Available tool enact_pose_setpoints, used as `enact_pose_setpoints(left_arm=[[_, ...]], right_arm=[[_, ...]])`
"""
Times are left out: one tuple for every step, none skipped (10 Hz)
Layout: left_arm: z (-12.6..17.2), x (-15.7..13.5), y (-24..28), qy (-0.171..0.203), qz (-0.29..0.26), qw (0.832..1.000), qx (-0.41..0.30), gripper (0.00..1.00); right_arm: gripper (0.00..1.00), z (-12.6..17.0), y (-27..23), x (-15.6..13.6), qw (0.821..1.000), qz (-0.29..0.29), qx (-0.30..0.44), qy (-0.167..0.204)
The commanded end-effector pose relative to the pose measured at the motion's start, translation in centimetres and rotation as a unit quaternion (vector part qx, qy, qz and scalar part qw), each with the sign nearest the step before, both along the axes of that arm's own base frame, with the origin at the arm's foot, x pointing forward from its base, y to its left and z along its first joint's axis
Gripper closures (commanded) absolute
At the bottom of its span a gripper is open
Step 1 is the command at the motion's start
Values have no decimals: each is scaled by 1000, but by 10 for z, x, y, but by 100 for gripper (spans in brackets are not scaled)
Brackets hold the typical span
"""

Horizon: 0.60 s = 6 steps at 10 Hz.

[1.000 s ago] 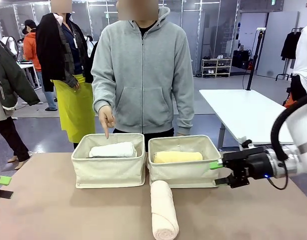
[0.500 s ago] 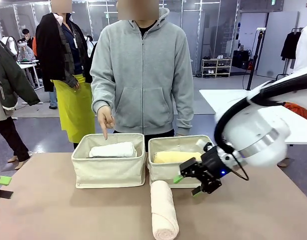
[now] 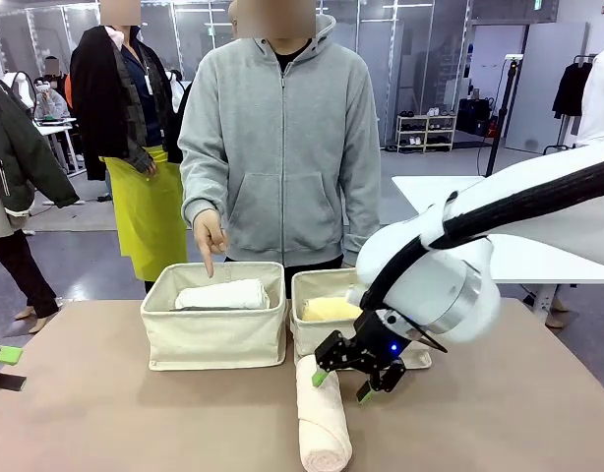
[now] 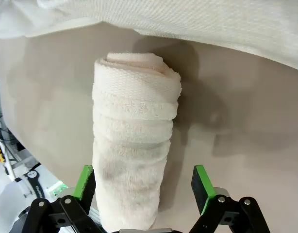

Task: Divide the towels into two baskets.
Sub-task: Pick up one hotel-folded towel from the bottom of the table and place it in the Fabric basket indicated by the person.

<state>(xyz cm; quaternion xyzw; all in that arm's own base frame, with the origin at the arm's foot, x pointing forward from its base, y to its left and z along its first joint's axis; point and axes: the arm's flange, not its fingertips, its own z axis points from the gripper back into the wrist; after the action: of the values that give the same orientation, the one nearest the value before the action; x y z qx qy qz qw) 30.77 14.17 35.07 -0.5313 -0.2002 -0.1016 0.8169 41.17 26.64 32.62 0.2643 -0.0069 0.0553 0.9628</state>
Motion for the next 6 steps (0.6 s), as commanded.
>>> enact_pose_setpoints(left_arm=[[3,-1,0,-7,2,1000,-7,0],[3,-1,0,-7,2,1000,-7,0],[3,-1,0,-7,2,1000,-7,0],[3,-1,0,-7,2,1000,-7,0],[3,-1,0,-7,2,1000,-7,0],[3,-1,0,-7,2,1000,-7,0]], right_arm=[[0,-1,22,5,1000,4,-25,7],[0,-3,29,4,1000,9,-27,4],[0,-4,37,4,1000,14,-22,1],[0,-7,43,3,999,24,-19,10],[0,-15,49,2,999,32,-28,20],[0,-18,53,1,999,38,-30,23]])
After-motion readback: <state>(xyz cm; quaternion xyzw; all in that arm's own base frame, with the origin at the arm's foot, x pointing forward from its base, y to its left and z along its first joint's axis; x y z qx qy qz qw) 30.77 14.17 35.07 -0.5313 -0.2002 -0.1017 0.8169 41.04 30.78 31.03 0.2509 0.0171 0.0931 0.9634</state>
